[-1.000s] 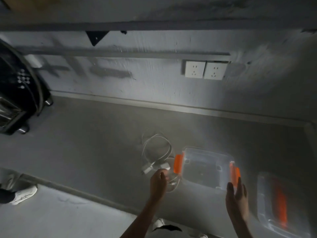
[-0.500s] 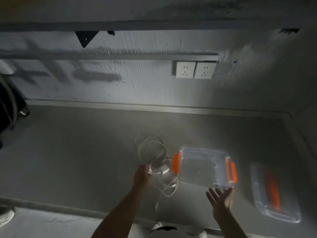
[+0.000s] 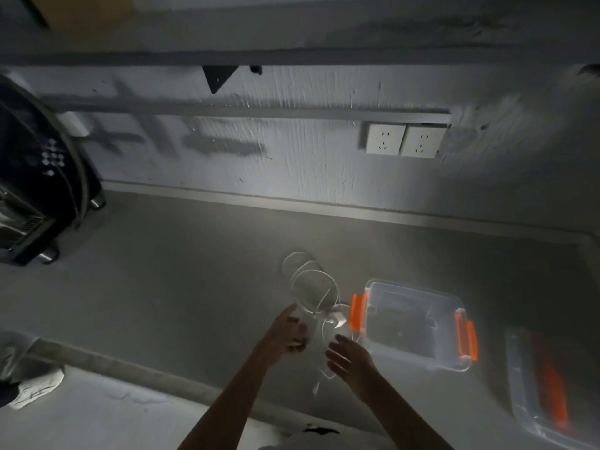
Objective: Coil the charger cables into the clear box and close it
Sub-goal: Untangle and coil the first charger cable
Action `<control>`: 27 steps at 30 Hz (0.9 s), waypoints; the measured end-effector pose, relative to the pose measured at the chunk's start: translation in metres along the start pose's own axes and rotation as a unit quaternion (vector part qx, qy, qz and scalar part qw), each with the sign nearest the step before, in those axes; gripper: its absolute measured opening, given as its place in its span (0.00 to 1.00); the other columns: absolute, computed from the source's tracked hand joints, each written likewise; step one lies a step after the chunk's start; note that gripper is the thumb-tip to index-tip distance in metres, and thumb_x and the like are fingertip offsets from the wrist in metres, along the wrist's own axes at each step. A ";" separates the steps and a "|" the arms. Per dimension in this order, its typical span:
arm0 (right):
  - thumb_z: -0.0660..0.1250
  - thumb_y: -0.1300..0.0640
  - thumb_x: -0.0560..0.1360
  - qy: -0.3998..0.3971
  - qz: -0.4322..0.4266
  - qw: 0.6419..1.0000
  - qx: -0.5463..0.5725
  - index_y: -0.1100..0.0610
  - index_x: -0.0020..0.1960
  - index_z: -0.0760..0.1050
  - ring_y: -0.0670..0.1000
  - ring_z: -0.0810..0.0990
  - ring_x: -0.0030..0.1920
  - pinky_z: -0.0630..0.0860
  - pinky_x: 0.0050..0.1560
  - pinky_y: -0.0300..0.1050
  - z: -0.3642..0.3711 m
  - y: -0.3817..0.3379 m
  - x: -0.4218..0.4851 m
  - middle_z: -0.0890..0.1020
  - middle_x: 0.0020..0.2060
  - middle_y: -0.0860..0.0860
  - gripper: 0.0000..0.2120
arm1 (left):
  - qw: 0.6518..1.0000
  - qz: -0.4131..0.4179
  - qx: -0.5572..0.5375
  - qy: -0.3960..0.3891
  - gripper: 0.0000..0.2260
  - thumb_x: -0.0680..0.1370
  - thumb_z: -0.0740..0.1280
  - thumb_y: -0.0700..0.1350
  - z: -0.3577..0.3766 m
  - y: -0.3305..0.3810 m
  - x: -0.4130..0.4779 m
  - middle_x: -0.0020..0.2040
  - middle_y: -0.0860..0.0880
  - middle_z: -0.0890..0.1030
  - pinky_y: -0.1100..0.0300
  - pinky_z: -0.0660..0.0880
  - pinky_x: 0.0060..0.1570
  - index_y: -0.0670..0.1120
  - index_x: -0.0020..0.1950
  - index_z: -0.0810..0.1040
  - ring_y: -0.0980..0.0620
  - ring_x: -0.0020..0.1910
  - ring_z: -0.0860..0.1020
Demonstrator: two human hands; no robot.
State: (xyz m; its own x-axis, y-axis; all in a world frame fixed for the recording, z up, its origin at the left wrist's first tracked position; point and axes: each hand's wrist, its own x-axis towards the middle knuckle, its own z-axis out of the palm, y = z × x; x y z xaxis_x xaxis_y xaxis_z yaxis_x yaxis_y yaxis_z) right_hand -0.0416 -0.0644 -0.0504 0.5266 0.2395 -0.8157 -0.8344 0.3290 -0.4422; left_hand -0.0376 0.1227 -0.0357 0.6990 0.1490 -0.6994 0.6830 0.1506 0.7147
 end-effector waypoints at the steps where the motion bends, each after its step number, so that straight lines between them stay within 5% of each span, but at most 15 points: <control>1: 0.62 0.60 0.80 -0.021 -0.012 0.999 -0.025 0.63 0.64 0.72 0.61 0.78 0.54 0.75 0.58 0.56 0.014 -0.001 0.000 0.78 0.57 0.62 0.14 | 1.000 0.008 0.013 -0.010 0.27 0.76 0.67 0.35 -0.004 0.001 -0.003 0.51 0.46 0.77 0.54 0.78 0.39 0.51 0.72 0.65 0.48 0.37 0.79; 5: 0.63 0.52 0.79 -0.093 -0.032 0.991 -0.088 0.59 0.60 0.75 0.59 0.80 0.58 0.75 0.61 0.53 0.054 -0.011 -0.002 0.82 0.55 0.58 0.14 | 0.993 0.049 0.107 -0.020 0.28 0.75 0.67 0.32 -0.015 0.009 -0.015 0.55 0.44 0.73 0.56 0.76 0.35 0.46 0.72 0.63 0.48 0.41 0.77; 10: 0.64 0.54 0.78 -0.091 -0.059 0.988 -0.114 0.56 0.54 0.75 0.55 0.77 0.55 0.71 0.64 0.52 0.071 -0.035 0.004 0.79 0.53 0.56 0.08 | 0.983 0.065 0.170 0.011 0.25 0.73 0.64 0.28 -0.026 0.019 -0.016 0.52 0.42 0.72 0.58 0.77 0.30 0.40 0.69 0.67 0.48 0.39 0.76; 13: 0.64 0.56 0.78 -0.096 -0.083 0.984 -0.127 0.53 0.54 0.74 0.52 0.79 0.47 0.73 0.54 0.48 0.085 -0.053 0.002 0.81 0.48 0.55 0.06 | 0.971 0.102 0.215 0.025 0.20 0.71 0.65 0.28 -0.034 0.023 -0.013 0.53 0.43 0.76 0.57 0.75 0.45 0.38 0.63 0.73 0.48 0.49 0.76; 18: 0.65 0.61 0.78 -0.070 -0.141 0.973 -0.171 0.52 0.58 0.73 0.51 0.80 0.36 0.75 0.34 0.40 0.121 -0.079 -0.008 0.80 0.39 0.55 0.10 | 0.947 0.170 0.272 0.016 0.18 0.70 0.65 0.28 -0.040 0.031 -0.013 0.50 0.43 0.76 0.61 0.73 0.38 0.37 0.58 0.74 0.49 0.47 0.75; 21: 0.64 0.61 0.78 -0.100 -0.160 0.973 -0.134 0.54 0.46 0.76 0.50 0.80 0.39 0.75 0.41 0.43 0.130 -0.100 -0.012 0.81 0.40 0.54 0.04 | 0.949 0.182 0.257 -0.028 0.17 0.69 0.65 0.32 -0.050 0.034 -0.023 0.50 0.43 0.76 0.60 0.75 0.39 0.43 0.56 0.73 0.49 0.47 0.76; 27: 0.65 0.53 0.78 -0.217 -0.149 0.960 -0.092 0.56 0.44 0.78 0.51 0.84 0.45 0.76 0.56 0.50 0.155 -0.149 -0.022 0.86 0.41 0.51 0.08 | 0.950 0.232 0.182 -0.102 0.17 0.72 0.63 0.29 -0.069 0.063 -0.066 0.54 0.44 0.75 0.56 0.76 0.46 0.48 0.54 0.71 0.51 0.51 0.76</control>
State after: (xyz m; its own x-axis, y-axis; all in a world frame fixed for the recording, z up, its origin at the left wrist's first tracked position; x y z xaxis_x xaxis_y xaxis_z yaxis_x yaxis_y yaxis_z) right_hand 0.0961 0.0227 0.0915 0.7317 0.5305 -0.4279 -0.6294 0.2849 -0.7230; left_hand -0.0550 0.1894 0.0548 0.9440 -0.0810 -0.3199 0.2932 -0.2394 0.9256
